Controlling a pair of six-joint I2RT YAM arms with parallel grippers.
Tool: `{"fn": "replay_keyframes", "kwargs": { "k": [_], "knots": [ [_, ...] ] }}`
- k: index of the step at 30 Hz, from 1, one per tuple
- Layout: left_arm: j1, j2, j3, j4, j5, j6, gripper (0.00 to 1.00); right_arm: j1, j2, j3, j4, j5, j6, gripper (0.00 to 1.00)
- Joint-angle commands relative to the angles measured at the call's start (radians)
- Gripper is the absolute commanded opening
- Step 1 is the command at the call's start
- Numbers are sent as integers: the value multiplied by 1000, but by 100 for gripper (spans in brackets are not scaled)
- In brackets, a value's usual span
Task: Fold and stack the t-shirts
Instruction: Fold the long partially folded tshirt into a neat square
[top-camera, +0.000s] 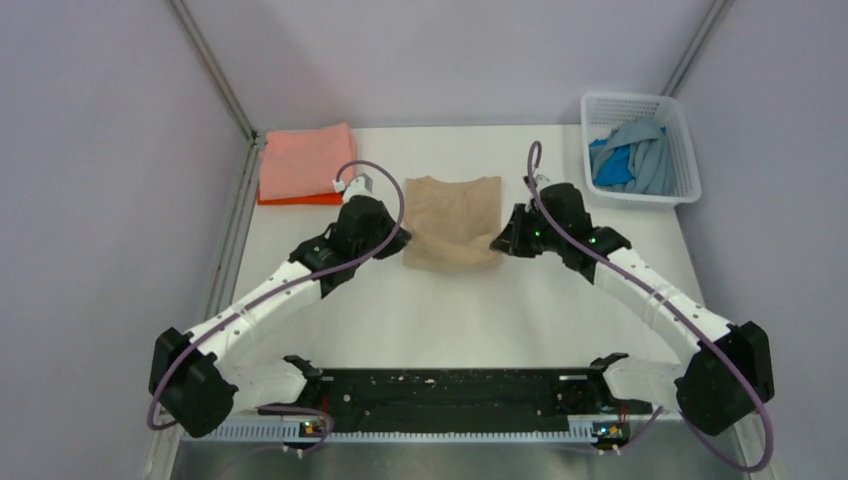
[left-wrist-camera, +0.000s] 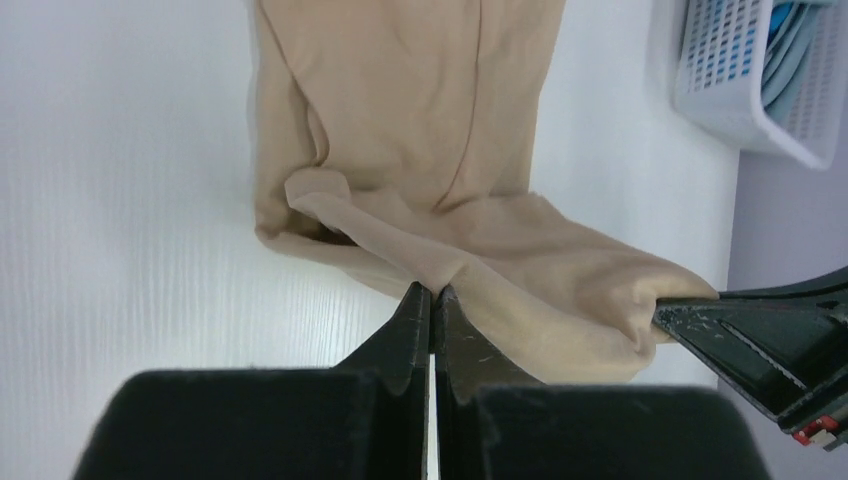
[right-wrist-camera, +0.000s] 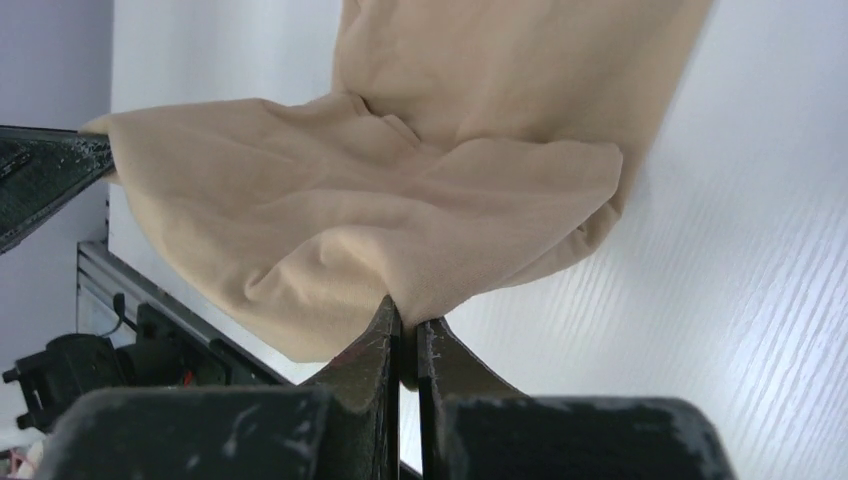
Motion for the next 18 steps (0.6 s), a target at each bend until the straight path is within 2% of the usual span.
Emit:
{"fn": "replay_keyframes", "kwargs": {
  "k": [1, 9, 18],
  "knots": [
    [62, 97, 145, 67, -56, 79, 0, -81, 81, 134, 7, -91, -56, 0],
    [206, 255, 302, 117, 34, 120, 0, -200, 261, 310, 13, -176, -95, 0],
    [286, 496, 504, 118, 81, 175, 0, -278, 502, 499, 37, -253, -121, 0]
  ]
}}
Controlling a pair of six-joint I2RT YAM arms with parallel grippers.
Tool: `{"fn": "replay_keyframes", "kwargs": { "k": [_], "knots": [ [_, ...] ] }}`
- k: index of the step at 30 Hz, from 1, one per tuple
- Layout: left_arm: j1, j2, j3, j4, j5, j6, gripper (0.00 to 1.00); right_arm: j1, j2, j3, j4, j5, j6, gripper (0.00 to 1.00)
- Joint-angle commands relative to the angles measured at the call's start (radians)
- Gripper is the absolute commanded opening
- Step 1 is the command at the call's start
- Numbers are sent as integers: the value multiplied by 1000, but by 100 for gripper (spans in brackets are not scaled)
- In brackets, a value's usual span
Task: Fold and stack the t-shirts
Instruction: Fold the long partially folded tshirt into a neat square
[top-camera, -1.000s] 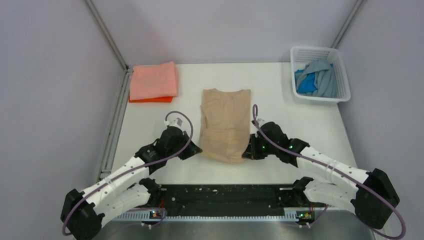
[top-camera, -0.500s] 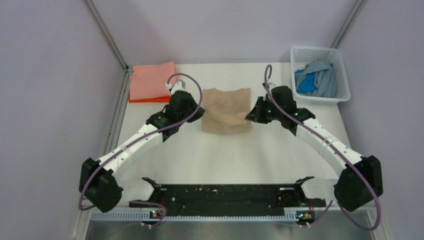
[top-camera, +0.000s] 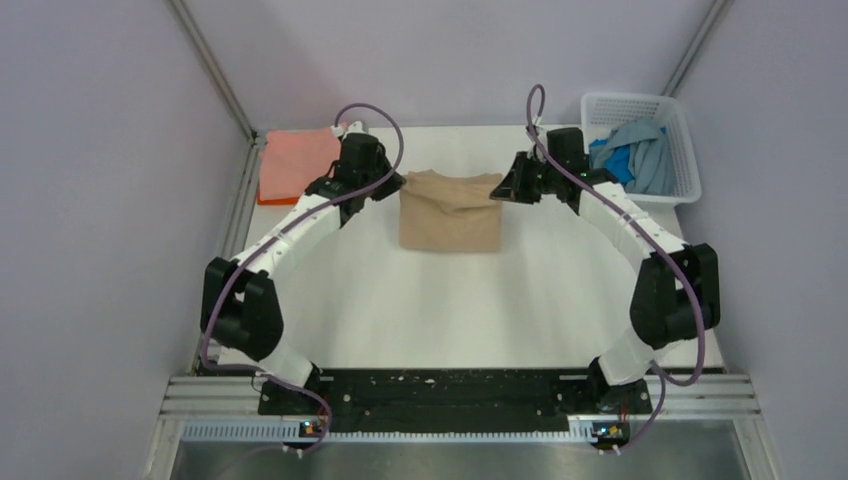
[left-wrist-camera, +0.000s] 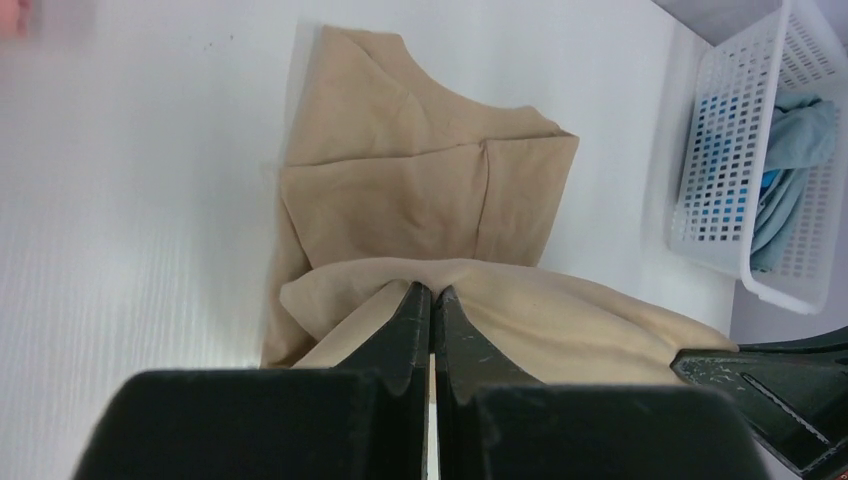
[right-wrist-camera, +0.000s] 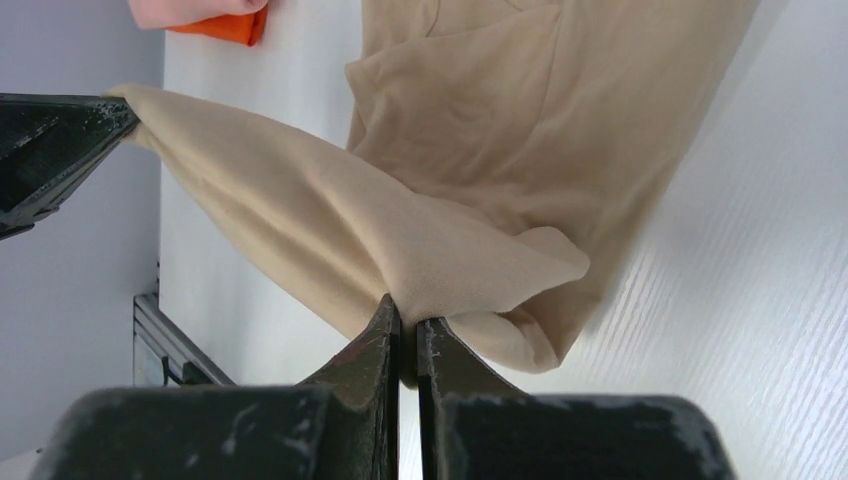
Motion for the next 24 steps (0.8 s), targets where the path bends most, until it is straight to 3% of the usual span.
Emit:
{"fn": "replay_keyframes", "kwargs": {
  "k": [1, 10, 16, 24],
  "knots": [
    [45, 108, 134, 56, -23, 58, 0, -47, 102, 116, 34, -23, -34, 0],
    [100, 418, 419, 26, -6, 77, 0, -111, 370, 287, 84, -8, -16, 0],
    [119, 622, 581, 28, 96, 78, 0, -140, 520, 374, 132, 9, -9, 0],
    [122, 717, 645, 97, 191, 71, 0, -158, 513, 354, 196, 24, 27, 0]
  ]
}}
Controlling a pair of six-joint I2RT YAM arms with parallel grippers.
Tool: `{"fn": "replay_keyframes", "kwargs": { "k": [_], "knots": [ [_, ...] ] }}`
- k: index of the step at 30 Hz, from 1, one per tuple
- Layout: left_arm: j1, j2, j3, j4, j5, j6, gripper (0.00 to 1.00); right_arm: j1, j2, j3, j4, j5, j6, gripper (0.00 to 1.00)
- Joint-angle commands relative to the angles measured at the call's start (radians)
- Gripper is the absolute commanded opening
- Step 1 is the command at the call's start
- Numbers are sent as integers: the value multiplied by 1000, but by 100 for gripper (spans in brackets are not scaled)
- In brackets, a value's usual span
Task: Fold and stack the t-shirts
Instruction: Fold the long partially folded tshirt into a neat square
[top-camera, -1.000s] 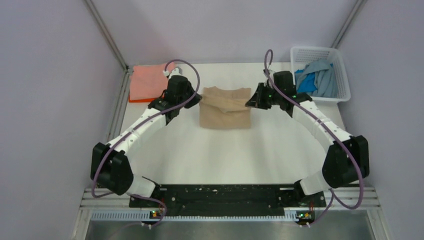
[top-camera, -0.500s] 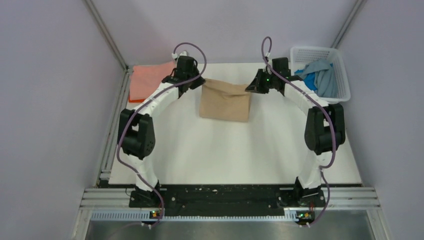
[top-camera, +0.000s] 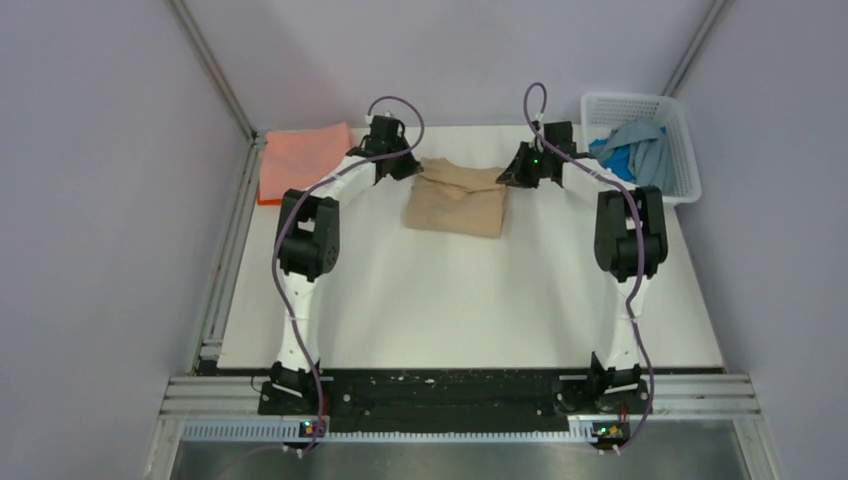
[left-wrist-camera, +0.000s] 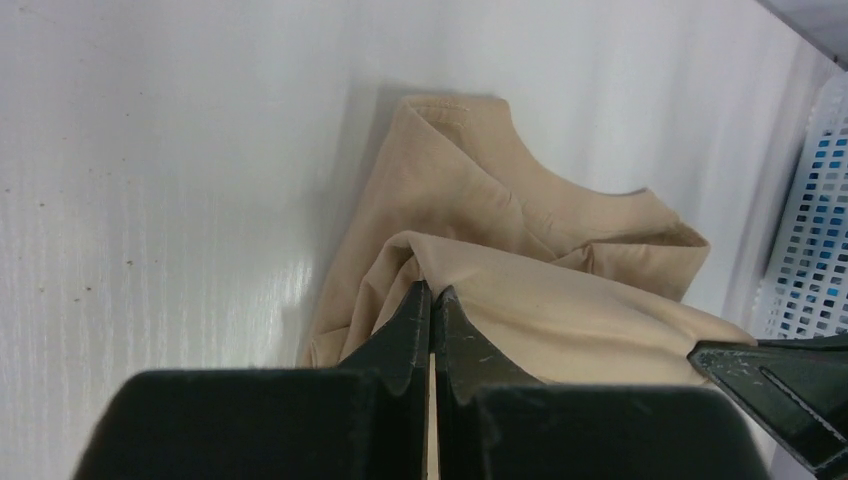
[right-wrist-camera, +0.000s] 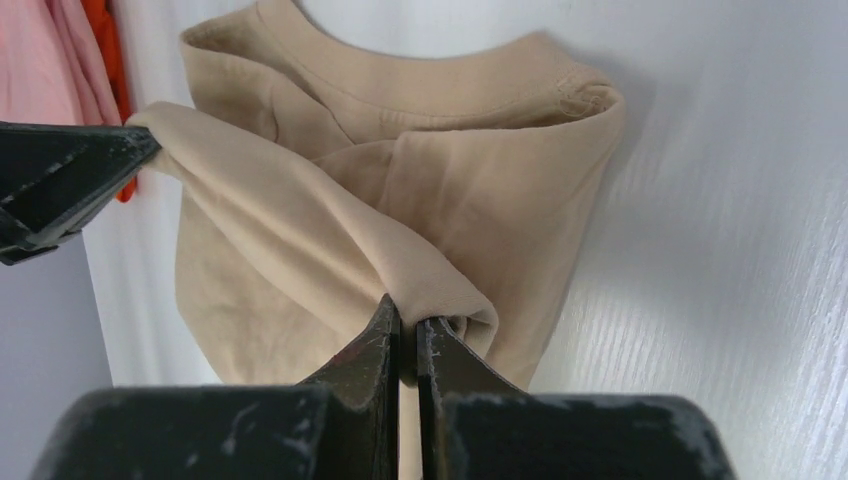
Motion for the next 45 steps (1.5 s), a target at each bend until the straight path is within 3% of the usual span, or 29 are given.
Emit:
{"fn": "replay_keyframes", "kwargs": {
  "k": [1, 9, 19, 21, 23, 24, 25, 26, 28, 29, 30, 31, 34, 39, 45],
  "knots": [
    [24, -19, 44, 85, 18, 10, 0, -33, -61, 4, 81, 38, 10, 0],
    [24, -152, -140, 246, 1, -2, 0, -33, -230, -148, 130, 80, 49, 0],
    [24, -10, 9, 142, 46, 11, 0, -44, -169, -182, 165, 158, 101, 0],
    [24, 29, 52, 120, 45, 13, 0, -48, -134, -160, 186, 152, 97, 5],
    [26, 71, 98, 96, 51, 16, 7, -56, -95, -116, 185, 150, 86, 12],
    [26, 86, 125, 85, 59, 24, 16, -61, -82, -87, 156, 150, 78, 15],
    [27, 99, 171, 67, 64, 38, 37, -65, -72, -46, 119, 150, 66, 17],
    [29, 111, 217, 34, 66, 58, 58, -66, -76, -7, 79, 152, 45, 26],
    [30, 115, 297, -38, 64, 97, 87, -66, -111, 28, 37, 175, 9, 57],
    [31, 100, 314, -61, 60, 114, 97, -66, -144, 25, 31, 192, -3, 69],
    [30, 73, 309, -68, 55, 125, 99, -67, -180, 7, 30, 210, -12, 91],
    [30, 41, 284, -65, 49, 130, 99, -67, -222, -21, 33, 227, -20, 98],
    [25, -89, 143, -20, 56, 127, 99, -62, -349, -152, 86, 227, -19, 99],
    [-16, -228, -69, 115, 167, 108, 99, 13, -450, -336, 205, 21, -38, 99],
    [-39, -101, 57, 51, 243, 81, 99, 91, -386, -358, 326, -85, 12, 99]
  ]
}}
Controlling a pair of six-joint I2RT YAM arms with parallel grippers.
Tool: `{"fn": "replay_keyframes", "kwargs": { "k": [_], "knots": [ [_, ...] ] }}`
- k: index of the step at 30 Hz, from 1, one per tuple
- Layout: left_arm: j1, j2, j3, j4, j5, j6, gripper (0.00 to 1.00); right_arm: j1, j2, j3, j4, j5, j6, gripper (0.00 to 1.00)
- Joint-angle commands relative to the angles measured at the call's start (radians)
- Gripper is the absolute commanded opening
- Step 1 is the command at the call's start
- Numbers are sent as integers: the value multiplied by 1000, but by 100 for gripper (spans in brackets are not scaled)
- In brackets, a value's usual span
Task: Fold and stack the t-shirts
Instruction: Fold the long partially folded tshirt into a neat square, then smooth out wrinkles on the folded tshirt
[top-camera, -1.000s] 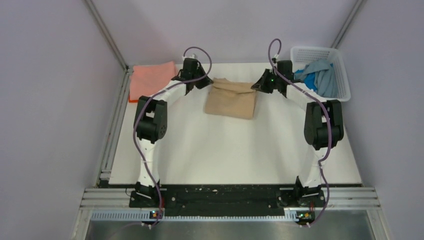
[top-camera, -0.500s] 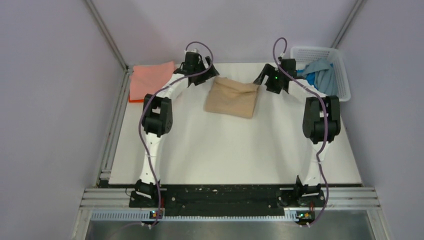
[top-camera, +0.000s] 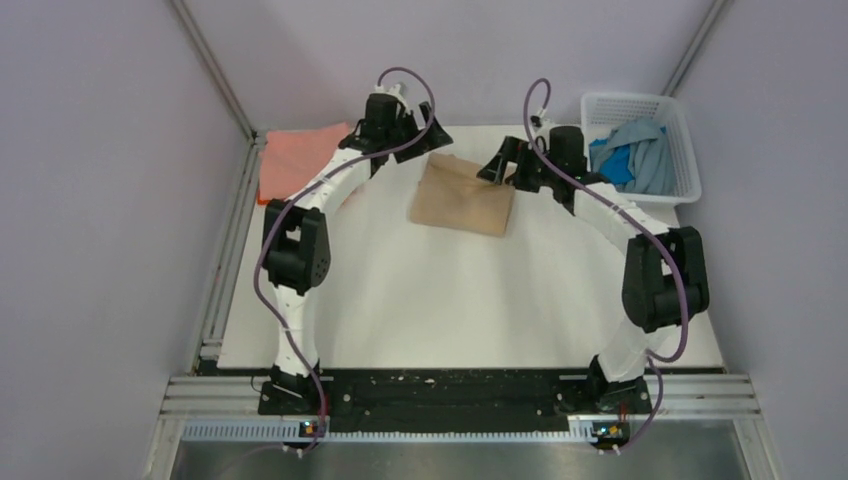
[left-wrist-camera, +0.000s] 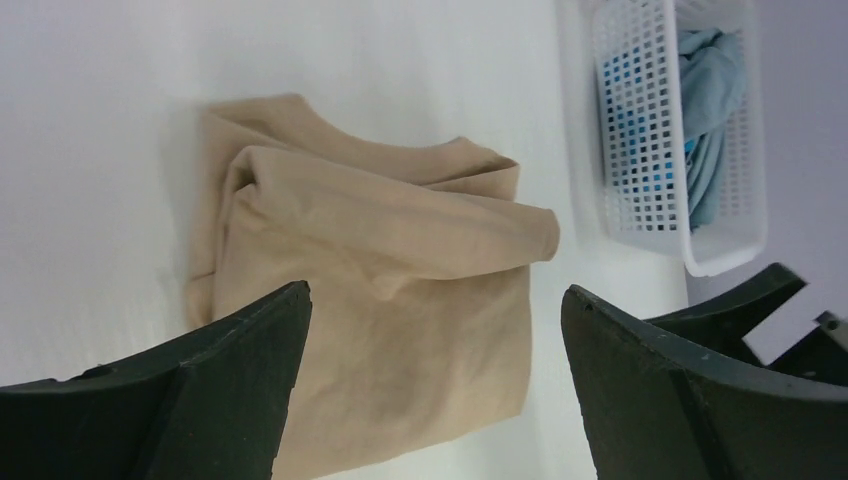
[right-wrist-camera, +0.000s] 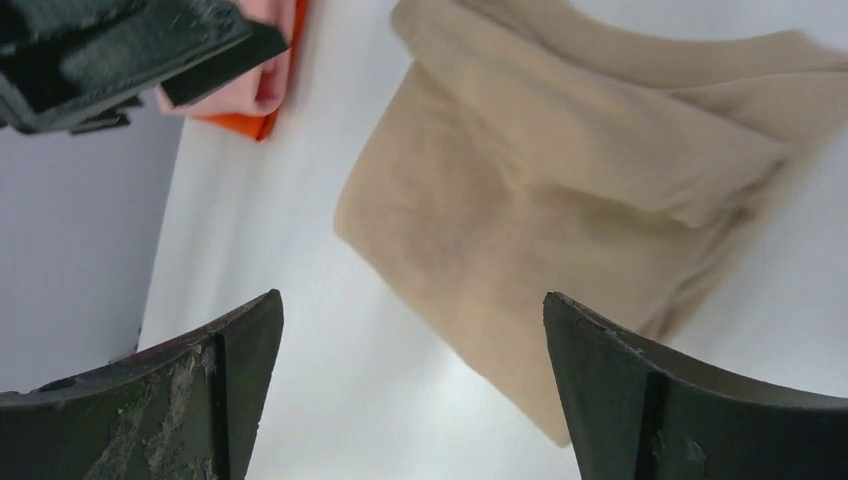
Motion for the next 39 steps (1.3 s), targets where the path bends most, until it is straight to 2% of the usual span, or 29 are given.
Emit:
{"fn": "replay_keyframes", "kwargs": {
  "k": [1, 9, 16, 20, 23, 28, 33, 39],
  "knots": [
    [-14, 116, 121, -4, 91, -27, 99, 35, 70, -5, 133, -113, 36, 99],
    [-7, 306, 292, 36, 136, -93, 99, 35, 244, 115, 162, -152, 44, 99],
    [4, 407, 340, 232, 108, -183, 99, 11, 377, 263, 163, -40, 48, 99],
    [31, 513, 421, 257, 86, -265, 99, -24, 436, 268, 250, -29, 120, 99],
    [46, 563, 427, 299, 111, -335, 99, -41, 489, 281, 265, -13, 149, 99],
    [47, 602, 423, 284, 118, -358, 99, -50, 592, 319, 228, 13, 179, 99],
    [47, 549, 311, 251, 136, -358, 99, -54, 625, 297, 135, 56, 164, 99],
    [40, 320, -57, 235, 147, -288, 99, -26, 505, 88, 146, 30, 134, 99]
  ]
}}
